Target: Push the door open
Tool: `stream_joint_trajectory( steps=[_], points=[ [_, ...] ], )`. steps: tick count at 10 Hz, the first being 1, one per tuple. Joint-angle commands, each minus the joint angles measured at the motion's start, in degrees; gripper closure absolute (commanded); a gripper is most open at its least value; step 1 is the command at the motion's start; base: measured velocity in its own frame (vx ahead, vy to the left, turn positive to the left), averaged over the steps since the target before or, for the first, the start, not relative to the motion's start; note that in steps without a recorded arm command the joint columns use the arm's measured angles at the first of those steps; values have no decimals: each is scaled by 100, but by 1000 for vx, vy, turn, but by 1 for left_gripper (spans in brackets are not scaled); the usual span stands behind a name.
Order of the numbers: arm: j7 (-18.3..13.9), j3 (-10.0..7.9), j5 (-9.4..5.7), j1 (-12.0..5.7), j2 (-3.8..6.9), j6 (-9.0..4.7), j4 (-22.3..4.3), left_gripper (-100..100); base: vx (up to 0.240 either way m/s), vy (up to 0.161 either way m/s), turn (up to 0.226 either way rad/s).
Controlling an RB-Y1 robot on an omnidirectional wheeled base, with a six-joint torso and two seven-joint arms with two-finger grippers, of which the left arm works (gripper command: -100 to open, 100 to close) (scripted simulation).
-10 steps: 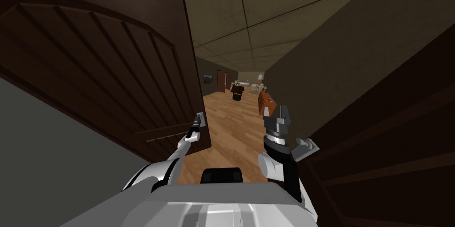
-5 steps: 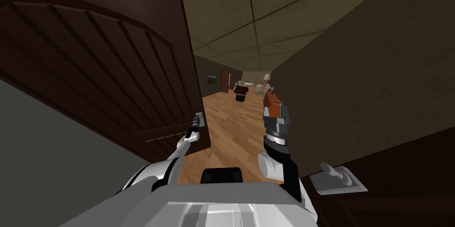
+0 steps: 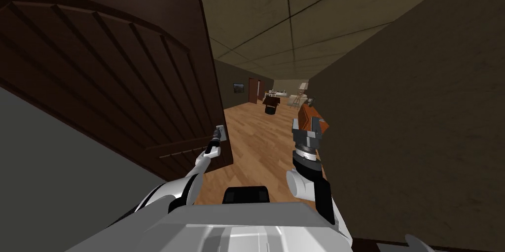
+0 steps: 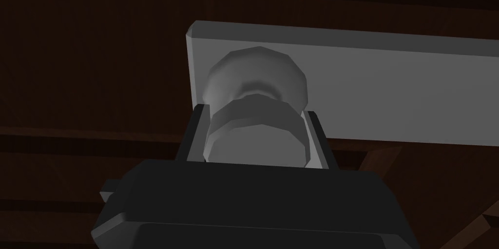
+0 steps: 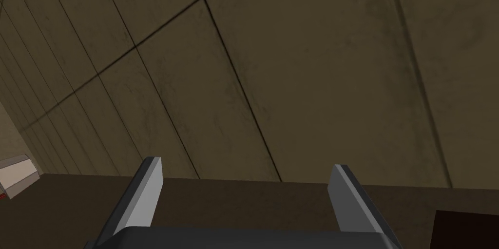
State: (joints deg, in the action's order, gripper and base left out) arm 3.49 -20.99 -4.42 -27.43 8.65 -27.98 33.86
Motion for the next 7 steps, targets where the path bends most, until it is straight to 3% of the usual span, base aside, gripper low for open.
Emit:
stream_joint_trajectory(
  steps=[1, 3, 6, 7],
  points=[
    [-1, -88, 20, -1, 52, 9, 39, 100, 189, -101, 106],
    [1, -154, 55, -9, 50, 4, 25, 100, 193, -111, 117],
    [0, -187, 74, 4, 45, 13, -2, 100, 143, -51, 76],
    [32, -292, 40, 13, 95, -1, -3, 100, 146, -45, 33]
  ],
)
